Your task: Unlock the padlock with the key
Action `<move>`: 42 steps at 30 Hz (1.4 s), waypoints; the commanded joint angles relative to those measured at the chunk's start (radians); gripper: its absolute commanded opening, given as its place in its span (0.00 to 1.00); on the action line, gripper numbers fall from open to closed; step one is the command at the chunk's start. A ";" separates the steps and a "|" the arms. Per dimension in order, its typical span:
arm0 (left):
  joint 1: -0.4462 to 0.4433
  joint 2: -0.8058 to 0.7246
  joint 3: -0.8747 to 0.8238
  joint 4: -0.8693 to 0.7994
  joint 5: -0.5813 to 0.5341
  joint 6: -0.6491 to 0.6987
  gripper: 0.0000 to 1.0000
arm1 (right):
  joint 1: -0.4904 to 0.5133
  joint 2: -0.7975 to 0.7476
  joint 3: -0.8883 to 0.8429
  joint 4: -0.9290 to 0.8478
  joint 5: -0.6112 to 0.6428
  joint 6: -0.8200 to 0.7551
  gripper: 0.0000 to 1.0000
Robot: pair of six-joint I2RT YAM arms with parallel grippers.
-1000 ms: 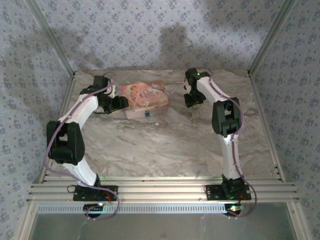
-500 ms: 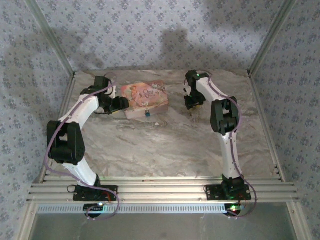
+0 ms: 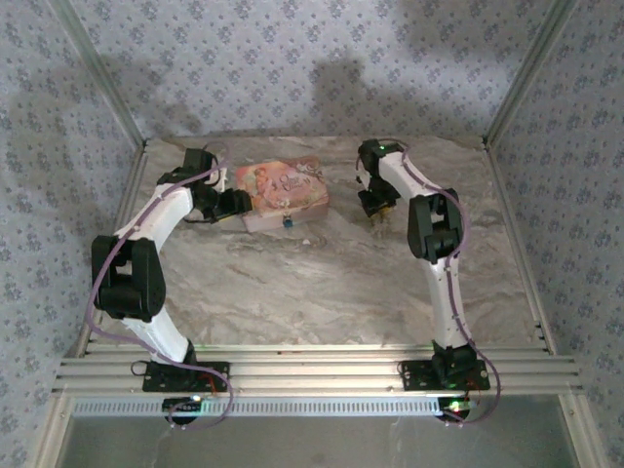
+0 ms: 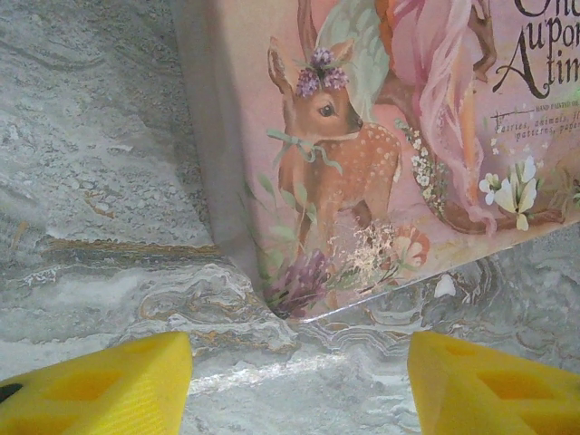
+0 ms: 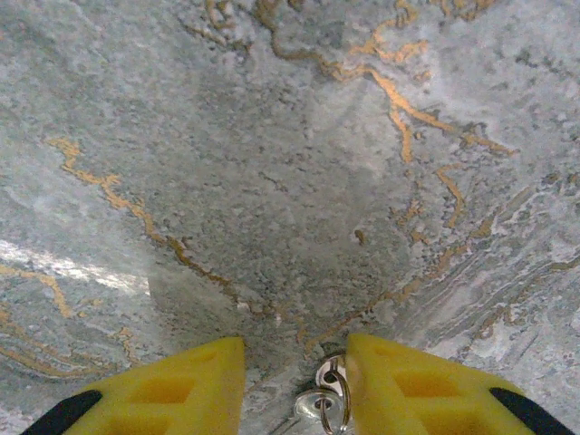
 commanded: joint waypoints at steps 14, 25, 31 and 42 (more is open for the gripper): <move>-0.007 -0.063 -0.035 -0.017 -0.009 0.029 0.64 | 0.029 -0.014 -0.036 -0.089 0.028 0.036 0.25; -0.010 -0.095 -0.060 -0.017 0.006 0.035 0.64 | 0.024 -0.109 -0.044 -0.058 -0.065 0.141 0.46; -0.027 -0.102 -0.065 -0.017 0.011 0.044 0.64 | -0.008 -0.173 -0.130 0.003 -0.092 0.244 0.46; -0.049 -0.085 -0.065 -0.017 0.011 0.047 0.64 | -0.034 -0.155 -0.181 0.033 -0.113 0.269 0.39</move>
